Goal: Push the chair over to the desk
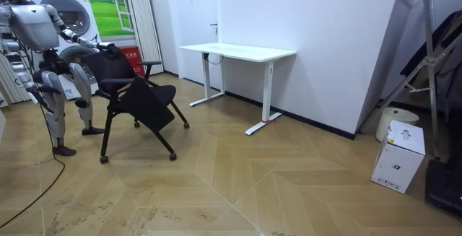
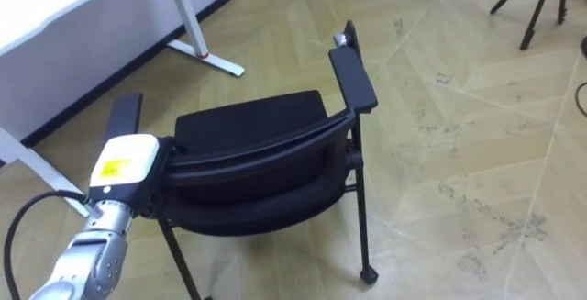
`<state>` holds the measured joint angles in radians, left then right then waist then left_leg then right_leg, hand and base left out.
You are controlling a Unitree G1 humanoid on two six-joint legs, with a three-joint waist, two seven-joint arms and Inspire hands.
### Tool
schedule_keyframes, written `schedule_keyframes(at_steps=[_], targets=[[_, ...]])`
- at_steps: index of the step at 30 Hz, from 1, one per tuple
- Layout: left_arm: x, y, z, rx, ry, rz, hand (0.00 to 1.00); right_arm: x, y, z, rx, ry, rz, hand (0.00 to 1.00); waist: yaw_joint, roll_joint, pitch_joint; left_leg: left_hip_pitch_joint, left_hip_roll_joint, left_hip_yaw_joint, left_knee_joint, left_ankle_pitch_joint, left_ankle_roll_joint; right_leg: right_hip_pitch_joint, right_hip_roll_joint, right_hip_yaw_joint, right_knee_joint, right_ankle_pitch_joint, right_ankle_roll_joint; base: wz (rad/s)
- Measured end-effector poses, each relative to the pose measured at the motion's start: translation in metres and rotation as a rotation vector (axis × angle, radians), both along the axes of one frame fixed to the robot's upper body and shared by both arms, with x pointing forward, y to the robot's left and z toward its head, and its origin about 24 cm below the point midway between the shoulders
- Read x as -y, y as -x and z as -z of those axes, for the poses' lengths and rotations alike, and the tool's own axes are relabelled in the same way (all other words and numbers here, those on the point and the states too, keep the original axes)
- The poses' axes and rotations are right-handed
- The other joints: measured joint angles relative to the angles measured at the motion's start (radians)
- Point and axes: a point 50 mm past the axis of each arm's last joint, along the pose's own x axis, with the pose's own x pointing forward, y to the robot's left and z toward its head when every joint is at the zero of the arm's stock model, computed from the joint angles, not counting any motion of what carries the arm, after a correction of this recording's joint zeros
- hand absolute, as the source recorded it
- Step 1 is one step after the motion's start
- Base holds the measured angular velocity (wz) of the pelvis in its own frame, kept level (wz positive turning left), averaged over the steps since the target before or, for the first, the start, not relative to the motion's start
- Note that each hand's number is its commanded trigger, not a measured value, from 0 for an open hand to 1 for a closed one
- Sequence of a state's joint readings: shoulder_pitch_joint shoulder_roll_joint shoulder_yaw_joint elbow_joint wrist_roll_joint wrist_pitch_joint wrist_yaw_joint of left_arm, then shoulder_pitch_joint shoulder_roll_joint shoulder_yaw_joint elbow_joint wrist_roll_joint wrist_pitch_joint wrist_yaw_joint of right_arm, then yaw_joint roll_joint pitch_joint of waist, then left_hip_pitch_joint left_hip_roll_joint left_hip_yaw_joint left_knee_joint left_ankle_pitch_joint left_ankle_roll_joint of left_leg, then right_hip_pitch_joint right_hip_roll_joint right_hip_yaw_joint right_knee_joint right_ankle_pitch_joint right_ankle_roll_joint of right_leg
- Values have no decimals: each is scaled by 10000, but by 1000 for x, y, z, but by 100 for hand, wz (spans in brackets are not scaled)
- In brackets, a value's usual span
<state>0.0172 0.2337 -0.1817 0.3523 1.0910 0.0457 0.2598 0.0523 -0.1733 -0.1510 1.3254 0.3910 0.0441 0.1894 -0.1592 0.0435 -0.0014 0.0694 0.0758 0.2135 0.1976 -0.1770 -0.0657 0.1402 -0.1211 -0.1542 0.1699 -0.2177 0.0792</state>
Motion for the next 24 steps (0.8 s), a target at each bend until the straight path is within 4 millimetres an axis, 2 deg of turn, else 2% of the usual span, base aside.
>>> schedule_keyframes(at_steps=[7,11,16,24], targets=[[-7,-4,-3,387,-149,-44,100,7,-1,-2,-197,863,-105,0,-95,-77,19,5,0,117,-20,-4,-1,-50,5,140,-17,5,8,-5],[-7,-3,-3,572,-157,-70,100,17,-10,-6,-272,1949,-907,0,-95,-72,16,-49,-2,110,-25,-3,-1,-116,2,145,11,5,9,0],[-8,-2,-3,646,-157,-24,100,38,-35,-20,292,4265,-1655,0,-101,-73,14,-20,-2,89,-32,-3,-1,-89,8,143,40,9,6,0],[-9,-3,-4,747,-173,8,100,50,-81,-45,1528,7060,-2001,0,-47,-120,34,-46,2,136,-34,-3,0,-221,-2,154,170,8,6,0]])
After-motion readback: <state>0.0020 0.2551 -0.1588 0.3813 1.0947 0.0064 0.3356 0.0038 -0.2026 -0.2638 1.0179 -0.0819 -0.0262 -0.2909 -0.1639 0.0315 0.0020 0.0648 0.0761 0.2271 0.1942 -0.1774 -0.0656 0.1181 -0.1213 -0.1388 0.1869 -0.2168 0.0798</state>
